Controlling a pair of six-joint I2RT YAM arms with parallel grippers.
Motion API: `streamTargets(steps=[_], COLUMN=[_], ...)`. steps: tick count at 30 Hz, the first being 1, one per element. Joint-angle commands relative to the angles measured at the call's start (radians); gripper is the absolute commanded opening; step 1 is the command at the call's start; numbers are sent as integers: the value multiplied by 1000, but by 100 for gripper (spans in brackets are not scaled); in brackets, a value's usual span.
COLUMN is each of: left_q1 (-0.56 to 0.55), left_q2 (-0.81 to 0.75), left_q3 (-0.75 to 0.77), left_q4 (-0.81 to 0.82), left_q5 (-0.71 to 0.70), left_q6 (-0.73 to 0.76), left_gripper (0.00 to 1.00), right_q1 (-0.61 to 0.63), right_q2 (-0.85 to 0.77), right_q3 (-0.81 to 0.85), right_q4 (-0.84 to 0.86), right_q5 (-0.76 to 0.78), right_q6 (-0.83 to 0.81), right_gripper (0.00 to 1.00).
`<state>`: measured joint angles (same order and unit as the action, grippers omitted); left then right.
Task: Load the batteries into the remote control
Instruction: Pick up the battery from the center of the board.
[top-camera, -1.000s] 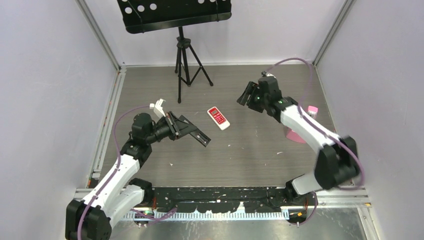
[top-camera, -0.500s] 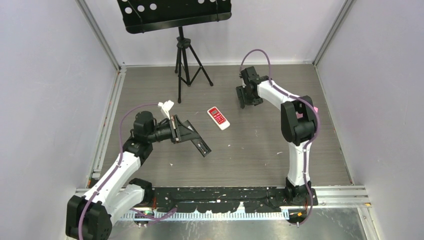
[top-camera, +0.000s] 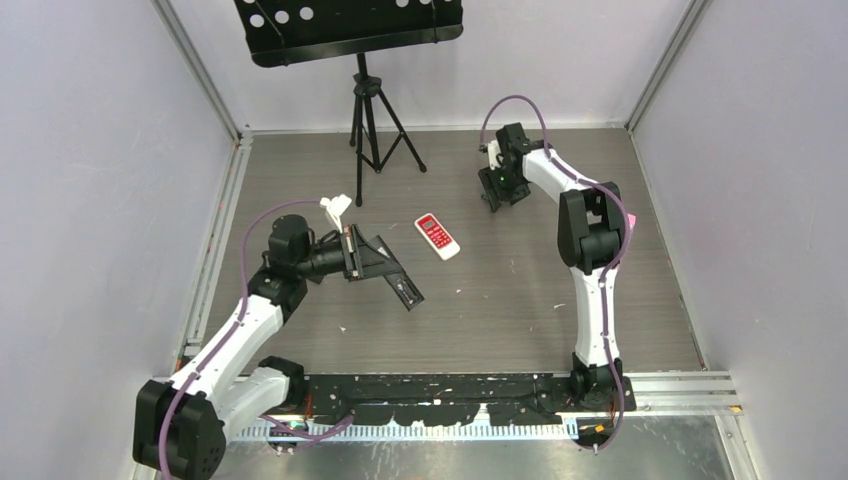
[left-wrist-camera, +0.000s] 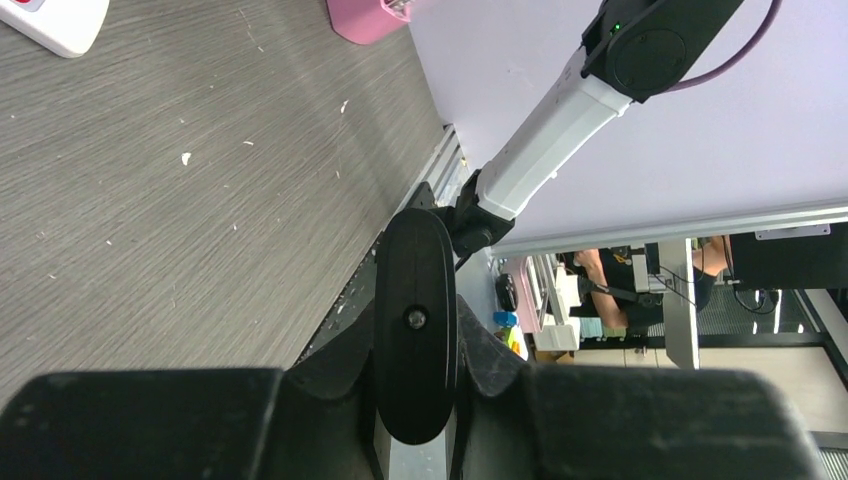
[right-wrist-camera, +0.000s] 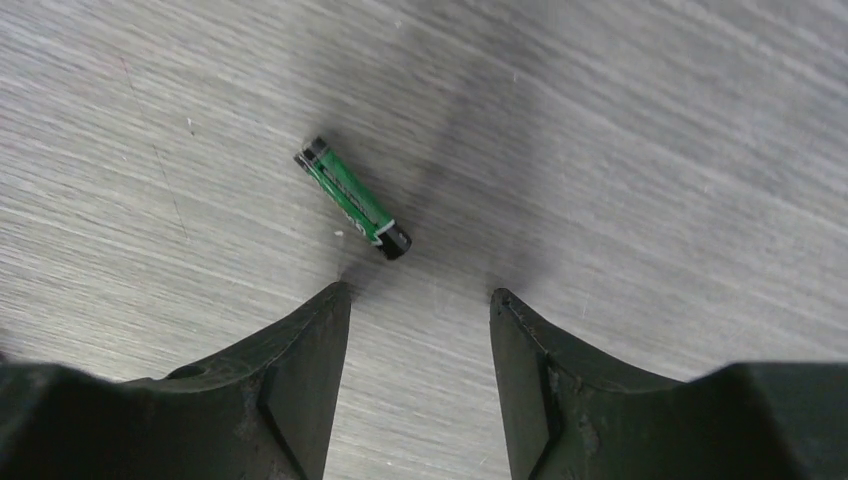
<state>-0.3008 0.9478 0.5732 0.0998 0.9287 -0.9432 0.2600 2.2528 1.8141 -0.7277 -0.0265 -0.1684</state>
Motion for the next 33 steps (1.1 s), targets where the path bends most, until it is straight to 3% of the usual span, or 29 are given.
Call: streamTargets(steps=[1, 7, 13, 18, 27, 33], left_q1=[0, 0, 0, -1, -1, -9], left_q2=[8, 29, 51, 62, 72, 101], left_q3=[35, 44, 48, 54, 54, 38], left_q4=[64, 67, 70, 63, 19, 22], left_q5=[34, 36, 36, 35, -5, -98], left_q6=[-15, -16, -14, -12, 24, 38], left_gripper=[0, 0, 0, 0, 0, 0], right_q1=[4, 4, 4, 4, 5, 71], right_q2=[62, 134, 161, 143, 42, -261], right_q3=[93, 171, 191, 156, 69, -252], right_q4=[-20, -31, -53, -31, -26, 189], right_q5=[-91, -113, -48, -15, -89, -240], right_q6=[-107, -160, -163, -155, -57, 70], right_gripper=[57, 52, 24, 10, 8, 8])
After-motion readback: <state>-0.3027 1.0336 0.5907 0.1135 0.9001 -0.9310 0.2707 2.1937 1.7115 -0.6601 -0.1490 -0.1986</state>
